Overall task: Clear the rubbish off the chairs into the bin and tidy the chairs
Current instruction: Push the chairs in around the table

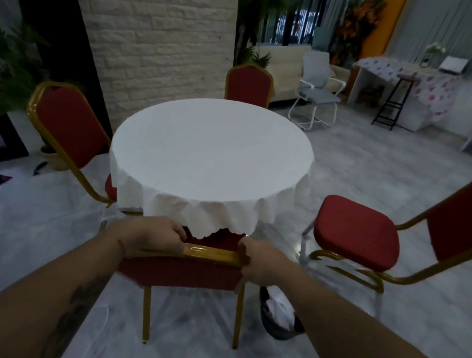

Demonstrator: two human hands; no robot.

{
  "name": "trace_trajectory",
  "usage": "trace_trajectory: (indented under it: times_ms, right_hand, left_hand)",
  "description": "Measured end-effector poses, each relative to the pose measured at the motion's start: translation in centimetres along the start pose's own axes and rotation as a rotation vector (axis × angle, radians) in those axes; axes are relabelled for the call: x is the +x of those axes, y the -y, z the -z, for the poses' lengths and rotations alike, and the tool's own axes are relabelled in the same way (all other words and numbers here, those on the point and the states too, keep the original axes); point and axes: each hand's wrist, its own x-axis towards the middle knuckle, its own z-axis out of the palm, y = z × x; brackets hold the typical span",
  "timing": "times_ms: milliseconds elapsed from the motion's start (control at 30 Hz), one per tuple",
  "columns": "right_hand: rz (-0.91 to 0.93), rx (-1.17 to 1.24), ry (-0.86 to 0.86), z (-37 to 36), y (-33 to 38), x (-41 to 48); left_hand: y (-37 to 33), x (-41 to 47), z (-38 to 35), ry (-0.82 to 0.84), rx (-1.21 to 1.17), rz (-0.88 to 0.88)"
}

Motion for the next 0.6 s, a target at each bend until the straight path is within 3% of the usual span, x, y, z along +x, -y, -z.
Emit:
trace_trajectory:
  times_ms: [100,233,400,600]
  right_hand:
    - [-0.023,0.099,-0.075,2.9,-2.5,-1.7]
    - [-0.102,0.117,-0.156,7.9,-7.7,-4.1]
    - [-0.261,0.143,-0.264,14.9,-18.2,-7.7]
    - [-0.413,0.160,-0.323,23.3,-33.5,-13.0]
  left_hand:
    - [-4.5,2.0,1.6,-0.049,-0.082,-0.127]
    - [-11.9,4.9,2.5,-0.118,0.019,-0.262]
    - [-23.3,8.6,1.9,-0.118,0.021,-0.429]
    - [-38.6,13.0,-0.8,-0.142,-0.008,-0.505]
